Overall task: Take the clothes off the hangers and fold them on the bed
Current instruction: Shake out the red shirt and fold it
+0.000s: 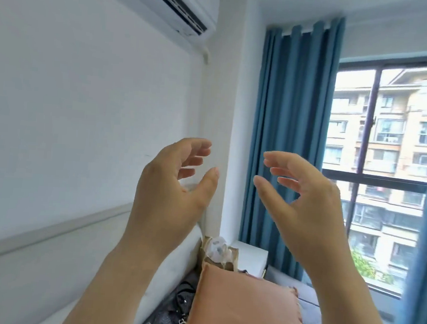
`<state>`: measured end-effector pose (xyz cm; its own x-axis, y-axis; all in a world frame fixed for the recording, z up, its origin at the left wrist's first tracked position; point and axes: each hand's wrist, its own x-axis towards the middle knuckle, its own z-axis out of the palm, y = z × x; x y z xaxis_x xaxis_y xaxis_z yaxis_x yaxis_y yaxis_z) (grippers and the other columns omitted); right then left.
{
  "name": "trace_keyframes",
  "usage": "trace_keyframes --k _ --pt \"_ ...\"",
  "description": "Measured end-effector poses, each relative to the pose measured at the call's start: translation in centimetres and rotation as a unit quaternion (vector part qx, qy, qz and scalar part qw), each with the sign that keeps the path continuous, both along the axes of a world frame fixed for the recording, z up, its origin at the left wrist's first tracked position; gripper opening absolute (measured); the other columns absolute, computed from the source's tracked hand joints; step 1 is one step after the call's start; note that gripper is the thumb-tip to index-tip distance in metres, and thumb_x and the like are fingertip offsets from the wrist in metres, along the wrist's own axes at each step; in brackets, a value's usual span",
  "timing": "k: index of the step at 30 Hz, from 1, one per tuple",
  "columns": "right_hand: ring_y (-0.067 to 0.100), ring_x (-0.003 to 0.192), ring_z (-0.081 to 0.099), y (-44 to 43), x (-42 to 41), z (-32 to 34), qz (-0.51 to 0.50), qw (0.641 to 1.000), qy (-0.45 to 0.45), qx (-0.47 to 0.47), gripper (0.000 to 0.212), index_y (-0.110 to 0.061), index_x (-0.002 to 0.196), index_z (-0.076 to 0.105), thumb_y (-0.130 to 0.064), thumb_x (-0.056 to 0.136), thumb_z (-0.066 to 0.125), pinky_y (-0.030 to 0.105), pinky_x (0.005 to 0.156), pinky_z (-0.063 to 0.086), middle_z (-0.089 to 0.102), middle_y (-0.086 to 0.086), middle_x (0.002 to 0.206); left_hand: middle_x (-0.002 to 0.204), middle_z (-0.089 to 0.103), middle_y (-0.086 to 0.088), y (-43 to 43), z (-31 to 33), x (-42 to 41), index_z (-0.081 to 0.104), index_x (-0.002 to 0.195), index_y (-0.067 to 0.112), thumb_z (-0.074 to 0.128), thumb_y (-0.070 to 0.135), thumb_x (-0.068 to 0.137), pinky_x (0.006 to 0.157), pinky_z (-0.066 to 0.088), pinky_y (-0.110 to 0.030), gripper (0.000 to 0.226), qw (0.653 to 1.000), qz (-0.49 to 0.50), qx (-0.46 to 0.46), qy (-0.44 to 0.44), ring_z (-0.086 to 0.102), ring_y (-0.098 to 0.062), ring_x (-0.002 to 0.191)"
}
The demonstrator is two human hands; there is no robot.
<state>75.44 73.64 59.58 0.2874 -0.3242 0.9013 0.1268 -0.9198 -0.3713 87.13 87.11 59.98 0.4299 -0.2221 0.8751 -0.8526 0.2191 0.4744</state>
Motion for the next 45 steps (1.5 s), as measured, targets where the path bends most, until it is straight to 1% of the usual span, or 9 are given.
trace_keyframes --k 3,6,10,13,18,24,30,40,45 --pt "-0.003 0.105 0.057 -1.8 -1.9 -1.7 -0.076 0.996 0.041 -0.002 0.034 -0.025 0.120 0.063 -0.025 0.086 0.068 0.019 0.093 0.047 0.064 -0.017 0.112 0.108 0.064 0.018 -3.1 -1.7 0.0 0.063 0.114 0.028 0.066 0.020 0.084 0.089 0.051 -0.022 0.031 0.999 -0.032 0.041 0.002 0.060 0.001 0.101" --pt "0.003 0.104 0.058 -2.8 -3.6 -2.6 -0.148 0.987 0.056 0.006 0.033 -0.022 0.120 0.064 -0.022 0.087 0.069 0.026 0.092 0.049 0.065 -0.013 0.112 0.108 0.062 0.019 -5.7 -2.8 0.1 0.060 0.112 0.032 0.066 0.020 0.085 0.089 0.049 -0.018 0.030 0.995 -0.064 0.078 -0.015 0.058 0.002 0.102" --pt "0.004 0.103 0.059 -2.6 -5.4 -3.4 -0.237 0.968 0.079 0.016 0.032 -0.023 0.119 0.063 -0.022 0.087 0.069 0.030 0.093 0.050 0.065 -0.013 0.112 0.109 0.061 0.021 -8.2 -4.0 0.4 0.061 0.114 0.031 0.065 0.023 0.084 0.087 0.046 -0.012 0.031 0.986 -0.138 0.091 -0.016 0.058 0.003 0.103" --pt "0.002 0.102 0.058 -1.8 -5.9 -3.5 -0.297 0.950 0.097 0.022 0.034 -0.023 0.120 0.063 -0.023 0.087 0.069 0.027 0.093 0.048 0.063 -0.015 0.112 0.109 0.061 0.022 -9.5 -4.7 0.8 0.060 0.116 0.031 0.064 0.025 0.084 0.086 0.045 -0.010 0.033 0.976 -0.190 0.101 -0.029 0.056 0.003 0.103" --pt "-0.002 0.100 0.056 -0.2 -5.9 -4.1 -0.370 0.921 0.118 0.030 0.034 -0.024 0.120 0.063 -0.023 0.087 0.070 0.022 0.092 0.047 0.060 -0.020 0.110 0.110 0.061 0.016 -10.7 -5.4 1.6 0.060 0.118 0.027 0.065 0.022 0.086 0.089 0.046 -0.018 0.033 0.961 -0.247 0.116 -0.040 0.056 0.002 0.102" --pt "0.002 0.103 0.056 0.9 -7.5 -5.2 -0.434 0.885 0.164 0.030 0.036 -0.023 0.122 0.063 -0.023 0.087 0.070 0.025 0.094 0.047 0.064 -0.012 0.116 0.113 0.061 0.013 -11.5 -6.5 -0.3 0.060 0.122 0.022 0.065 0.022 0.087 0.092 0.047 -0.026 0.035 0.946 -0.292 0.135 -0.049 0.056 -0.004 0.103" --pt "0.007 0.103 0.059 1.7 -12.6 -6.4 -0.475 0.859 0.189 0.040 0.036 -0.020 0.121 0.064 -0.022 0.086 0.071 0.027 0.091 0.049 0.065 -0.008 0.117 0.116 0.062 0.007 -12.4 -8.0 -4.3 0.060 0.124 0.018 0.065 0.019 0.087 0.096 0.047 -0.033 0.037 0.932 -0.315 0.164 -0.077 0.057 -0.010 0.107" --pt "0.011 0.107 0.059 0.0 -26.2 -9.8 -0.497 0.836 0.224 0.068 0.038 -0.020 0.124 0.061 -0.024 0.088 0.068 0.029 0.093 0.048 0.064 -0.007 0.122 0.118 0.061 0.007 -14.8 -12.1 -17.7 0.059 0.124 0.018 0.065 0.022 0.087 0.091 0.039 -0.021 0.038 0.917 -0.310 0.220 -0.122 0.055 -0.010 0.107" --pt "0.014 0.109 0.059 -2.6 -34.7 -11.3 -0.487 0.821 0.287 0.080 0.039 -0.019 0.126 0.061 -0.025 0.088 0.067 0.028 0.093 0.044 0.064 -0.004 0.123 0.121 0.060 0.006 -16.9 -13.9 -26.5 0.057 0.127 0.017 0.064 0.024 0.088 0.090 0.035 -0.019 0.040 0.913 -0.292 0.255 -0.131 0.054 -0.012 0.109"
